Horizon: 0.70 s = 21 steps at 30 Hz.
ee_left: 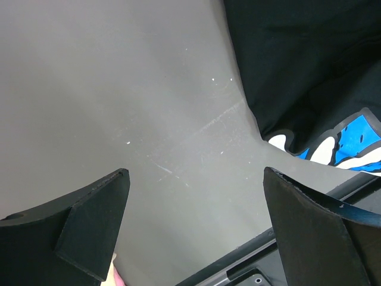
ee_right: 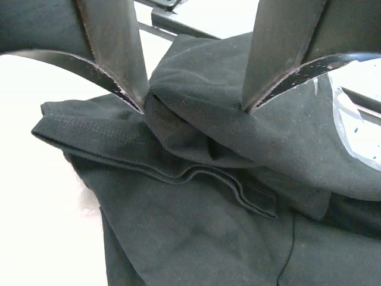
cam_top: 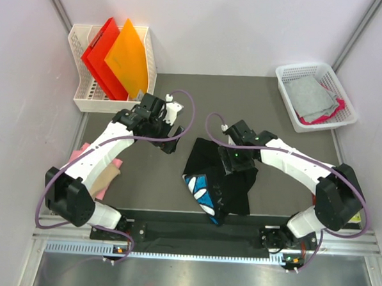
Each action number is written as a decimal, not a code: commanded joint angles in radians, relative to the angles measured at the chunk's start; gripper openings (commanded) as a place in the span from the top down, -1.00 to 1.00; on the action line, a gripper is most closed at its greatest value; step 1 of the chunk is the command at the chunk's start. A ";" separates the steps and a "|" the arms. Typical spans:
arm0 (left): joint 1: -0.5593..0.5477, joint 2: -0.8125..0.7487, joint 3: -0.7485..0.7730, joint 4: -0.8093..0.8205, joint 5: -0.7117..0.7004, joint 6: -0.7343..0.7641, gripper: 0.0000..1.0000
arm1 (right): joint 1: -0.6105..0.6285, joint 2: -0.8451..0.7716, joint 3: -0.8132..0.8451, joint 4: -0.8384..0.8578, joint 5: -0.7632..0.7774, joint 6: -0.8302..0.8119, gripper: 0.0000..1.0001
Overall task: Fold and stack the t-shirts
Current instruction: Flatten out the tshirt
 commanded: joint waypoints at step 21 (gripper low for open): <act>0.228 -0.051 -0.034 0.021 0.077 0.084 -0.98 | 0.377 0.120 1.042 -0.266 0.171 0.034 1.00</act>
